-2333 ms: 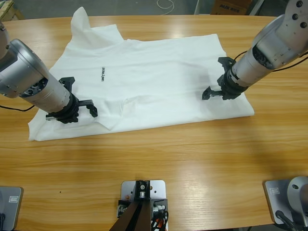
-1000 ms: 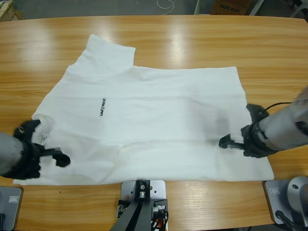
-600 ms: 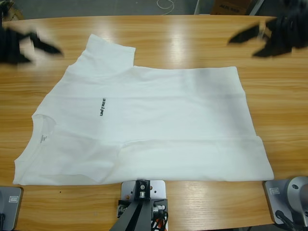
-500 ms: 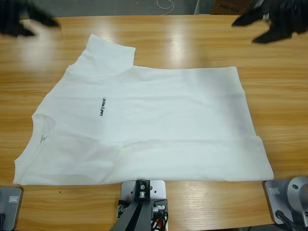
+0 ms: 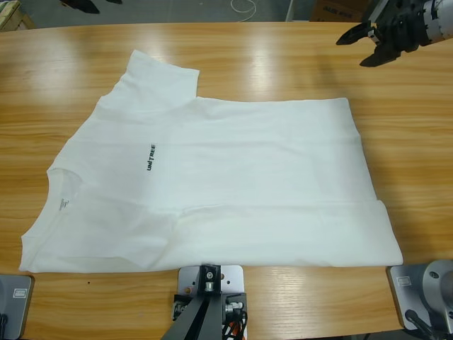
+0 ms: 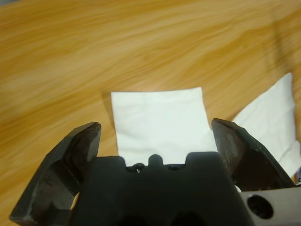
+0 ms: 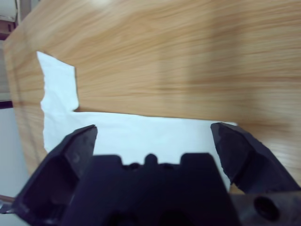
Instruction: Fold clothes
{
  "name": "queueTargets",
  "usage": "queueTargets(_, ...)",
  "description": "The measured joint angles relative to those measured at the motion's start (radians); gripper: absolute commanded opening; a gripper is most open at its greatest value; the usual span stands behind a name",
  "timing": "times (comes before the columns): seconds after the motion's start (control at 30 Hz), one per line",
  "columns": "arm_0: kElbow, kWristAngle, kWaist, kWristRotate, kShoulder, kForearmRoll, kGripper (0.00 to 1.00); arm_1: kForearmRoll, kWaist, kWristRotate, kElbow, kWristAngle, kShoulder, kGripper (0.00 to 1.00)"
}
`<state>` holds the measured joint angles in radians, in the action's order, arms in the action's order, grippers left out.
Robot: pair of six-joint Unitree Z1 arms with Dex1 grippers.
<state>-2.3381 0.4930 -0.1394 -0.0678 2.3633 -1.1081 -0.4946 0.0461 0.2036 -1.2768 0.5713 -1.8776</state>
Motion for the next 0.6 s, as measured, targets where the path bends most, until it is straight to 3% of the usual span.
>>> queueTargets(0.23,-0.251,-0.121,-0.012,0.000,0.177,-0.129,1.000,0.006,0.006,-0.029,-0.022,0.000,-0.037,0.981)
queueTargets(0.6,-0.288,-0.163,-0.032,0.001,0.314,-0.187,0.977,0.028,0.009,-0.038,-0.022,0.000,-0.089,0.982)
